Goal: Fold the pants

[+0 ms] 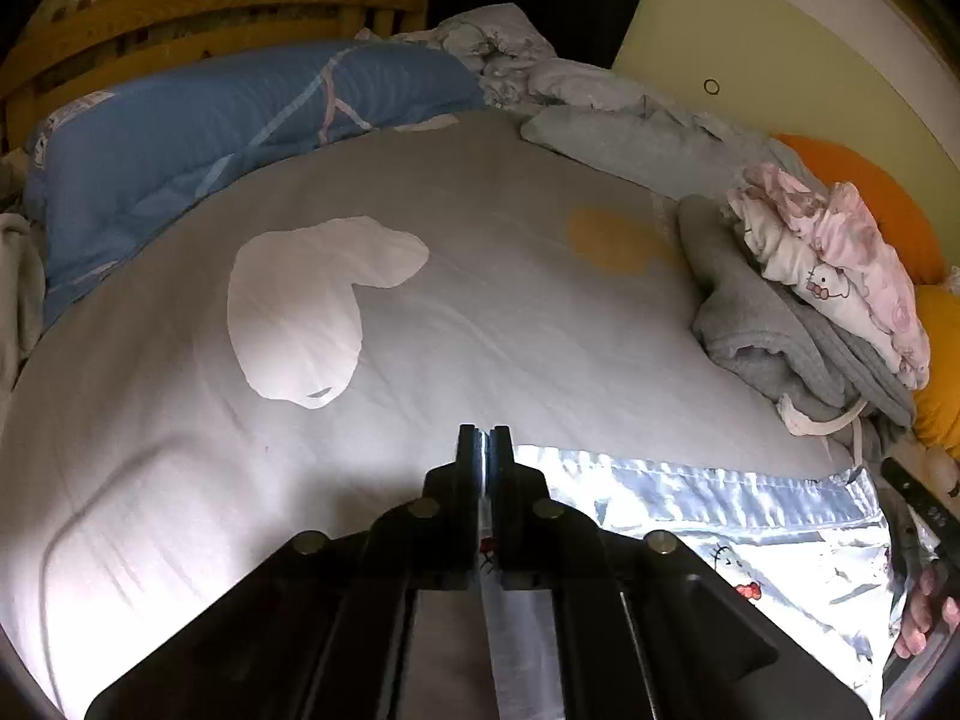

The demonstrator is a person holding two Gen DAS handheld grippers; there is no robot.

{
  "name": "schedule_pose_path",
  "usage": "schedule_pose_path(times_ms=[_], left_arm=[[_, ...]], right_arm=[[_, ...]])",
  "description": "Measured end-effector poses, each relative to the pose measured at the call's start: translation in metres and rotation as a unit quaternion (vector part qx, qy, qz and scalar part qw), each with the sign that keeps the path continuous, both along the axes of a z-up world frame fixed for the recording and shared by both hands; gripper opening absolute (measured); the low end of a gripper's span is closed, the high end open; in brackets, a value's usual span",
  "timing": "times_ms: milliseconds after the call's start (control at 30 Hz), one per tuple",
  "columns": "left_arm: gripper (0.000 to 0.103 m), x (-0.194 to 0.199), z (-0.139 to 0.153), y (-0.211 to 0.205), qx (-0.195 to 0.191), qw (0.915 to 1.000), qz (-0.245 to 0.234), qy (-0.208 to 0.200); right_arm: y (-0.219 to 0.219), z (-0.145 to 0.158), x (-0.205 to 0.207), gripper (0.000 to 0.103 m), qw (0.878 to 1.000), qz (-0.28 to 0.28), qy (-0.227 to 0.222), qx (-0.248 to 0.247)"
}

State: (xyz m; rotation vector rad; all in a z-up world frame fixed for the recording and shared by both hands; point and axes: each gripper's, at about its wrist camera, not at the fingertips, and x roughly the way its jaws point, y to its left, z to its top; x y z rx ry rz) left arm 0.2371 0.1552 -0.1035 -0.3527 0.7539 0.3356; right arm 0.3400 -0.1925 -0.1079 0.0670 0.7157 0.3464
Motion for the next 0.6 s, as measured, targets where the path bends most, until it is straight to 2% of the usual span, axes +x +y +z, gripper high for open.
schedule_pose_path(times_ms=[33,133,167,233,267,300,367,433,467,500,533,600], left_arm=[[0.004,0.0,0.001,-0.001,0.002,1.0,0.001,-0.002],[0.018,-0.001,0.006,-0.002,0.009,0.9999,0.001,-0.009],[0.023,-0.001,0.006,-0.003,0.01,0.9999,-0.001,-0.012],[0.03,-0.006,0.007,-0.003,0.013,0.9998,-0.003,-0.014],[0.034,-0.007,0.007,-0.004,0.015,0.9998,-0.003,-0.016],[0.037,-0.007,0.008,-0.004,0.015,0.9997,-0.002,-0.017],[0.042,-0.007,0.008,-0.003,0.013,0.9998,-0.001,-0.016],[0.043,-0.007,0.007,-0.003,0.011,0.9999,0.0,-0.012],[0.043,-0.006,0.006,-0.002,0.007,0.9999,-0.001,-0.008],[0.043,-0.005,0.005,-0.002,0.005,1.0,-0.002,-0.005],[0.043,-0.004,0.004,-0.002,0.004,1.0,-0.003,-0.001],[0.043,-0.002,0.002,-0.002,0.004,1.0,-0.004,0.004]], right_arm=[[-0.001,0.001,0.0,0.004,1.0,0.004,0.002,0.007],[-0.003,0.007,-0.01,0.006,0.999,0.044,0.006,0.032],[0.001,0.008,-0.014,0.013,0.998,0.058,0.007,0.031],[0.015,0.011,-0.02,0.034,0.996,0.085,0.009,0.026],[0.021,0.011,-0.023,0.05,0.995,0.099,0.007,0.024],[0.028,0.012,-0.024,0.052,0.994,0.105,0.004,0.017],[0.041,0.006,-0.021,0.052,0.993,0.116,0.014,0.002],[0.052,-0.005,-0.013,0.042,0.992,0.116,0.038,-0.015],[0.055,-0.011,-0.009,0.021,0.992,0.112,0.052,-0.023],[0.056,-0.016,-0.006,0.004,0.992,0.111,0.06,-0.029],[0.057,-0.019,-0.005,0.004,0.992,0.107,0.059,-0.033],[0.056,-0.011,-0.008,0.003,0.995,0.085,0.027,-0.036]])
